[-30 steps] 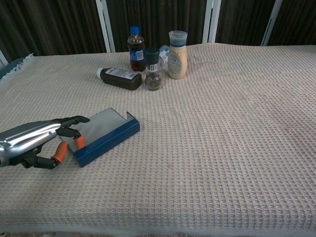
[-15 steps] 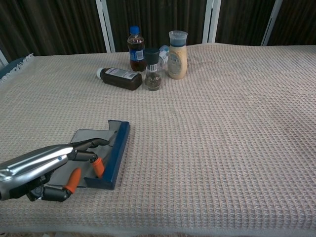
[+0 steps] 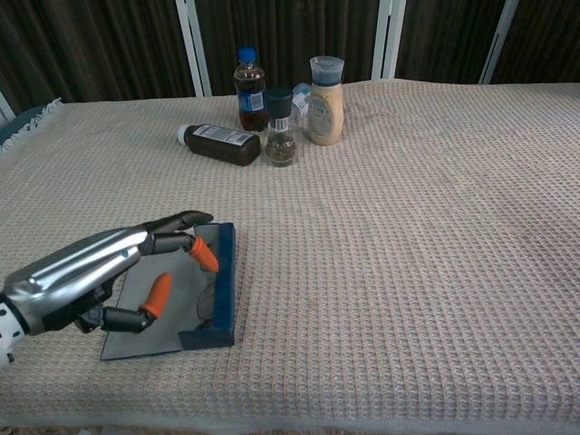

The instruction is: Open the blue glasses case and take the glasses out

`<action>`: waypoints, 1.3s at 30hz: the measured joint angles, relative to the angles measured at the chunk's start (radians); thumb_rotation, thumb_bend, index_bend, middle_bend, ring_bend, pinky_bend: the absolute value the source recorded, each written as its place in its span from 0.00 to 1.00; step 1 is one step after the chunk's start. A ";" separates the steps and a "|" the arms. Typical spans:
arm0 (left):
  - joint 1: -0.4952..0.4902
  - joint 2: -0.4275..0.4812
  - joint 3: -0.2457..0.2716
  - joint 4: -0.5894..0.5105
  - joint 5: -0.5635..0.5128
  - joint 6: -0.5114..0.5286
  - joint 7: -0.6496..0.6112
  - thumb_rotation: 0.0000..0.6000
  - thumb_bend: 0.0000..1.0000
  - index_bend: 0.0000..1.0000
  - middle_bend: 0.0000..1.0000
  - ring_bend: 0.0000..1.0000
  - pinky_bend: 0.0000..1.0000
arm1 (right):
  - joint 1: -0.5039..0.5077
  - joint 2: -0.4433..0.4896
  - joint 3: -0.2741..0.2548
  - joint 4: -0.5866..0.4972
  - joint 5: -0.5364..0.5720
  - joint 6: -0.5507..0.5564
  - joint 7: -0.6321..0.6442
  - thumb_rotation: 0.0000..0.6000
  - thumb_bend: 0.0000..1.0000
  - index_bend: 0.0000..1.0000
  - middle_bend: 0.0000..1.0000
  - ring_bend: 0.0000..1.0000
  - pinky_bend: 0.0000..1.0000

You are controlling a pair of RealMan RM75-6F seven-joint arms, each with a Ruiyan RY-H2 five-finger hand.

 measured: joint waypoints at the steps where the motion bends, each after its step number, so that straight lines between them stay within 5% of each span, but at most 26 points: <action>1: 0.000 -0.002 -0.013 -0.001 0.004 0.012 -0.002 1.00 0.75 0.35 0.00 0.00 0.00 | 0.000 0.000 -0.001 0.000 -0.001 0.000 0.000 1.00 0.10 0.00 0.00 0.00 0.00; 11: -0.094 -0.058 -0.169 0.020 -0.042 -0.025 0.017 1.00 0.85 0.41 0.00 0.00 0.00 | 0.002 0.000 -0.002 0.001 -0.002 -0.006 -0.005 1.00 0.10 0.00 0.00 0.00 0.00; 24: -0.258 -0.284 -0.295 0.356 -0.253 -0.190 0.109 1.00 0.84 0.40 0.00 0.00 0.00 | -0.002 0.018 0.002 0.005 0.019 -0.005 0.033 1.00 0.10 0.00 0.00 0.00 0.00; 39: -0.266 -0.261 -0.261 0.337 -0.326 -0.208 0.203 1.00 0.84 0.51 0.00 0.00 0.00 | -0.016 0.020 0.004 0.009 0.015 0.021 0.050 1.00 0.10 0.00 0.00 0.00 0.00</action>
